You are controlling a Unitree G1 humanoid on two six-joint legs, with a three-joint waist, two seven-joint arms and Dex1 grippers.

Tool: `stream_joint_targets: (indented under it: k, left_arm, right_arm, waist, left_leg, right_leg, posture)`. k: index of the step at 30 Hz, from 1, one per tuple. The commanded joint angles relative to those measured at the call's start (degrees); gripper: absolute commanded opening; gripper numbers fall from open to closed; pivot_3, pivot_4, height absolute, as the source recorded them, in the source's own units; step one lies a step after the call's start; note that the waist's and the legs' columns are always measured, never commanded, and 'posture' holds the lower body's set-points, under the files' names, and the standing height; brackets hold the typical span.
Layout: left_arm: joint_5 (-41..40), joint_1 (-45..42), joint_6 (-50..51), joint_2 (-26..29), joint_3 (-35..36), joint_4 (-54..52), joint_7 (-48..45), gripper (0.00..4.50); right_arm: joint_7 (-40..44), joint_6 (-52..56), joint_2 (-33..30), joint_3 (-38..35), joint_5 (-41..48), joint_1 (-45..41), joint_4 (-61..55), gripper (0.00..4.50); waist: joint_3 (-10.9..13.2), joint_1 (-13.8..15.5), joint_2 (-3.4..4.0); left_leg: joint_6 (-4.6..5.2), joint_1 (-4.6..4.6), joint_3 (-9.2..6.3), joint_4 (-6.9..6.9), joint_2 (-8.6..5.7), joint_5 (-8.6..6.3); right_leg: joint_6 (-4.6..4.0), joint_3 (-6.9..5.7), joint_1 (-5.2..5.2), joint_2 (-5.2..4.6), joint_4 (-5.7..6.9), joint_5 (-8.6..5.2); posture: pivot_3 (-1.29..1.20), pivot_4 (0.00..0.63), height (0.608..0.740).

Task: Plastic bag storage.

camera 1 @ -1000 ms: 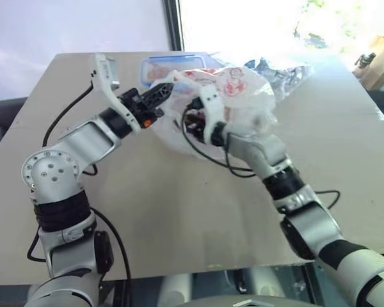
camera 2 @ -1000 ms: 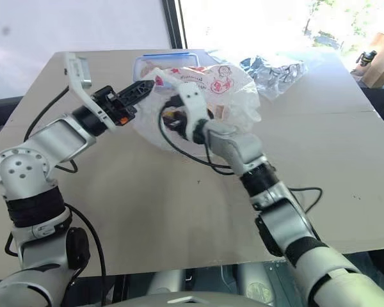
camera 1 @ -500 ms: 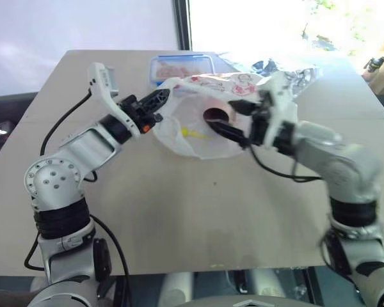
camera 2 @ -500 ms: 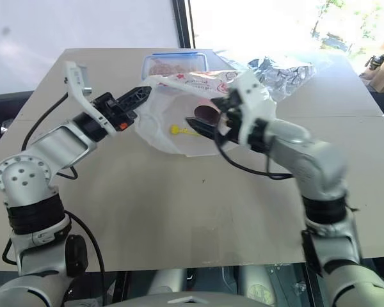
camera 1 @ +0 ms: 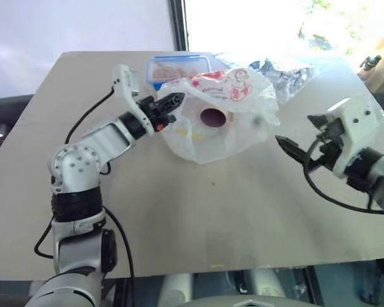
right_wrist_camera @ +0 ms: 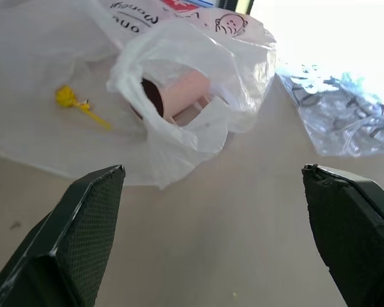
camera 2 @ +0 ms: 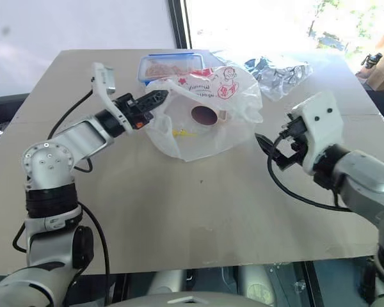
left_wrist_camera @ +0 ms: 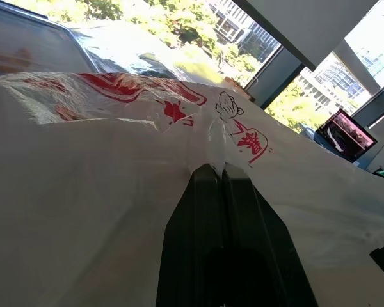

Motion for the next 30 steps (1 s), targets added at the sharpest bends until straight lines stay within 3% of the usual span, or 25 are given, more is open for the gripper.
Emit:
stream_joint_targets:
  k: [1, 6, 16, 30]
  left_arm:
    - [0.7, -1.1, -0.5, 0.4, 0.7, -1.8, -1.4, 0.00]
    - [1.0, 0.0, 0.0, 1.0, 1.8, -3.4, -1.0, 0.00]
    - [0.8, 1.4, 0.2, 1.1, 3.3, -5.7, 0.1, 0.00]
    - [1.0, 1.3, 0.3, 1.0, 3.3, -5.3, 0.2, 0.00]
  right_arm:
    - [-1.8, -3.4, 0.5, 5.1, -6.4, -2.8, 3.0, 4.47]
    - [-0.4, -6.5, 2.5, 11.1, -11.6, -5.9, 6.0, 4.47]
    - [5.6, -9.9, -1.7, 25.3, -23.1, -10.1, 4.9, 4.47]
    - [12.5, -11.1, -2.8, 29.9, -29.2, -10.3, 0.1, 4.47]
  waist:
    - [0.0, 0.3, 0.02]
    - [0.0, 0.4, 0.02]
    - [0.0, 0.4, 0.02]
    - [0.0, 0.4, 0.01]
  left_leg:
    - [0.00, -0.02, 0.01, 0.00, 0.00, 0.00]
    - [-0.04, -0.07, -0.01, -0.15, 0.01, 0.02]
    - [-0.05, -0.04, -0.04, -0.16, 0.02, 0.02]
    - [-0.05, -0.05, -0.07, -0.13, 0.03, 0.03]
  right_leg:
    - [0.00, 0.01, -0.03, -0.01, -0.01, 0.00]
    - [0.00, -0.02, -0.06, -0.04, -0.17, 0.00]
    - [0.00, -0.05, -0.06, -0.06, -0.16, 0.00]
    - [0.00, -0.08, -0.05, -0.08, -0.14, 0.00]
  posture:
    - [0.00, 0.150, 0.740]
    - [0.00, 0.150, 0.740]
    - [0.00, 0.150, 0.740]
    - [0.00, 0.150, 0.740]
